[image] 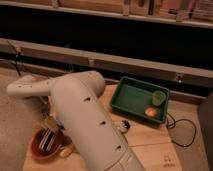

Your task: Wipe red bowl with eraser

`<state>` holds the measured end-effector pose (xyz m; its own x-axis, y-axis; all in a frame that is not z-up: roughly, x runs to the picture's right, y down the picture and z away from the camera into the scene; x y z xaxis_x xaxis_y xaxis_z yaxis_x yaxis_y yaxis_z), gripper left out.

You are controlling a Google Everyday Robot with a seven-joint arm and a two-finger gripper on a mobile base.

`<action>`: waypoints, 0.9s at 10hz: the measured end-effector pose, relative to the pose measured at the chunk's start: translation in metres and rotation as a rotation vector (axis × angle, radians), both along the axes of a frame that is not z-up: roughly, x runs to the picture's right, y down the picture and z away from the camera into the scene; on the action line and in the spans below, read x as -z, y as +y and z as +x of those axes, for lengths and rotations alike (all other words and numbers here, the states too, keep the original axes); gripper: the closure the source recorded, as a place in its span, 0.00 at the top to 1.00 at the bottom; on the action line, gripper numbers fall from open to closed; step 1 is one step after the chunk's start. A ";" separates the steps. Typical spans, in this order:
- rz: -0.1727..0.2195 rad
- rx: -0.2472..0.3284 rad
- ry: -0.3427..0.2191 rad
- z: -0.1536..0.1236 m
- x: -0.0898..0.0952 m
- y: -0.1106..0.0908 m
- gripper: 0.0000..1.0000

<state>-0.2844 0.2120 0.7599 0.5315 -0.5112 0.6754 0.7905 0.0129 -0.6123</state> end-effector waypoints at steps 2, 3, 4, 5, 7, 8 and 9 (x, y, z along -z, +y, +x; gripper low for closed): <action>-0.058 0.015 0.039 -0.004 0.004 0.004 0.00; -0.085 0.018 0.096 -0.001 0.007 0.005 0.00; -0.084 -0.011 0.142 0.011 0.009 0.000 0.00; -0.071 -0.045 0.161 0.020 0.011 -0.002 0.00; -0.028 -0.119 0.193 0.042 0.017 -0.006 0.00; 0.020 -0.161 0.178 0.050 0.026 -0.007 0.00; 0.105 -0.191 0.137 0.058 0.034 -0.013 0.00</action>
<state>-0.2260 0.1994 0.7259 0.7080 -0.4560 0.5392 0.6775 0.2233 -0.7008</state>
